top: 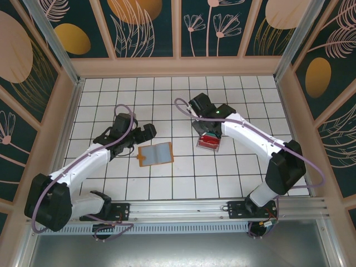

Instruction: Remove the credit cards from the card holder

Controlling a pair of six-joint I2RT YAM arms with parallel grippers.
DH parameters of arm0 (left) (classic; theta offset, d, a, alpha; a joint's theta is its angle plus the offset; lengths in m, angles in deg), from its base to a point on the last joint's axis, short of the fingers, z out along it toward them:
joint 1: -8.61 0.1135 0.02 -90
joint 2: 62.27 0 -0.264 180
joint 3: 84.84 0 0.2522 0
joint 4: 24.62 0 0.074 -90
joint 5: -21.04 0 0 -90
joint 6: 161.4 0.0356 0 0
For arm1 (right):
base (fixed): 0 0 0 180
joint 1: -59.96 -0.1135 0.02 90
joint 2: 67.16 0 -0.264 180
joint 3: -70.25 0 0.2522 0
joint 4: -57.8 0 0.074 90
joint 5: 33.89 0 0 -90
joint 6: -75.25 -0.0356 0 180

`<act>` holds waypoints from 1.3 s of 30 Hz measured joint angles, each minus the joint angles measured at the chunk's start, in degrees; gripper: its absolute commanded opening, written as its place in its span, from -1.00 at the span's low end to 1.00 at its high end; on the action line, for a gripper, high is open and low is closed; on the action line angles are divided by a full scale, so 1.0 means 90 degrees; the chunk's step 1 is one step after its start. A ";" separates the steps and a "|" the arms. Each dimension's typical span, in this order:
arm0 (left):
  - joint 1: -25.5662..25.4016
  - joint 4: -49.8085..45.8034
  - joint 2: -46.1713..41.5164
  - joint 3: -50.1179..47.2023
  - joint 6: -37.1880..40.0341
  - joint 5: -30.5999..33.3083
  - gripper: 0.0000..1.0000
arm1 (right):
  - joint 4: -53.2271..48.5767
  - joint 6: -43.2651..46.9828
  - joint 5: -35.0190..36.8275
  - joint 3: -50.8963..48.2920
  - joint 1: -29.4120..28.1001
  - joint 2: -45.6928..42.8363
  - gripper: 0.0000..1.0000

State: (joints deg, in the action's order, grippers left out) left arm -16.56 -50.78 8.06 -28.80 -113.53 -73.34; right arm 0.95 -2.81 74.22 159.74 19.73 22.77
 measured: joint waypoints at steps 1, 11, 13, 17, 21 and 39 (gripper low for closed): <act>0.0000 0.0012 0.0000 0.0000 0.0012 0.0000 0.97 | 0.0000 0.0240 0.0199 -0.0046 0.0000 0.0000 -1.00; 0.0000 0.0024 0.0002 0.0007 0.0134 0.0051 0.97 | 0.0143 0.1819 0.0838 -0.0760 0.0000 -0.0036 -1.00; 0.0000 0.0024 0.0002 0.0007 0.0136 0.0058 0.97 | 0.0221 0.1982 0.0835 -0.0906 -0.0005 -0.0070 -1.00; 0.0000 0.0024 0.0027 0.0007 0.0136 0.0070 0.97 | 0.0386 0.2193 0.0816 -0.1154 -0.0005 -0.0083 -1.00; 0.0000 0.0024 0.0063 0.0007 0.0134 0.0070 0.97 | 0.0529 0.2324 0.0816 -0.1316 -0.0005 -0.0083 -1.00; 0.0000 0.0022 0.0087 0.0007 0.0138 0.0168 0.97 | 0.0821 0.2499 0.0903 -0.1336 -0.0041 -0.0104 -1.00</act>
State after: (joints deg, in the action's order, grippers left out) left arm -16.56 -50.59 8.85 -28.73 -112.28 -71.83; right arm 8.33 19.68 82.35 147.71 19.36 21.83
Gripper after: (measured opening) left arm 0.985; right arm 0.050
